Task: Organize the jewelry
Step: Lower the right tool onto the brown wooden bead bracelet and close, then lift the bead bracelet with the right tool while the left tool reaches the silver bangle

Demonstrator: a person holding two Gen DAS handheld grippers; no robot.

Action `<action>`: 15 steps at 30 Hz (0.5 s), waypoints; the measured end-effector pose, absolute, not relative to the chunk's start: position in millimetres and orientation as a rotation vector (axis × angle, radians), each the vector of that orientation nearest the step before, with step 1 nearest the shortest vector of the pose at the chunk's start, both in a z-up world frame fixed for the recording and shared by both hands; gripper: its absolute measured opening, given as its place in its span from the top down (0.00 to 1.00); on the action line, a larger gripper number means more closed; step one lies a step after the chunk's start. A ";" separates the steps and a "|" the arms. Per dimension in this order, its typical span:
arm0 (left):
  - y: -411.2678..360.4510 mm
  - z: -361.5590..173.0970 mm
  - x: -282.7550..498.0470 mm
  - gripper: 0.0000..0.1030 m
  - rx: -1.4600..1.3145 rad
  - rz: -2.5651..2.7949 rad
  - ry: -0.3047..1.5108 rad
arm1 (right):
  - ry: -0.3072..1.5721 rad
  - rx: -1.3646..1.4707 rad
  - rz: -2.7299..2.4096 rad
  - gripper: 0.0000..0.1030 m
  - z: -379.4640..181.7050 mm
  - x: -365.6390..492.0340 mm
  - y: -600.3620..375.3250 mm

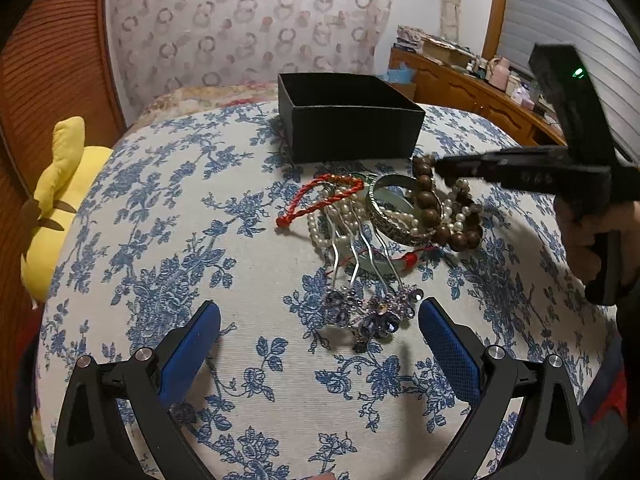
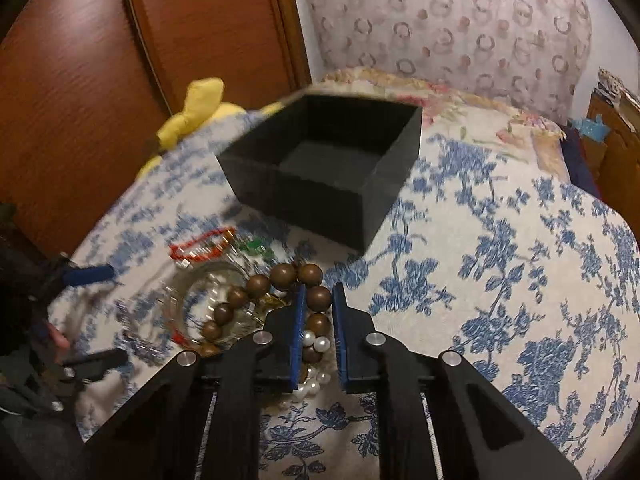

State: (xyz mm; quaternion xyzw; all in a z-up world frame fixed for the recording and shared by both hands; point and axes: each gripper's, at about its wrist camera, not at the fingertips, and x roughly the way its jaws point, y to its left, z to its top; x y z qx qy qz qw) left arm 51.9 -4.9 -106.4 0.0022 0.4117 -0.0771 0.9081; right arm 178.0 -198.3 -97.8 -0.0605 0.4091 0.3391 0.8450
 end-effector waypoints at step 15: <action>-16.4 -111.5 57.6 0.07 0.004 -0.198 0.879 | 0.615 -0.106 0.690 0.86 -40.7 145.9 -221.9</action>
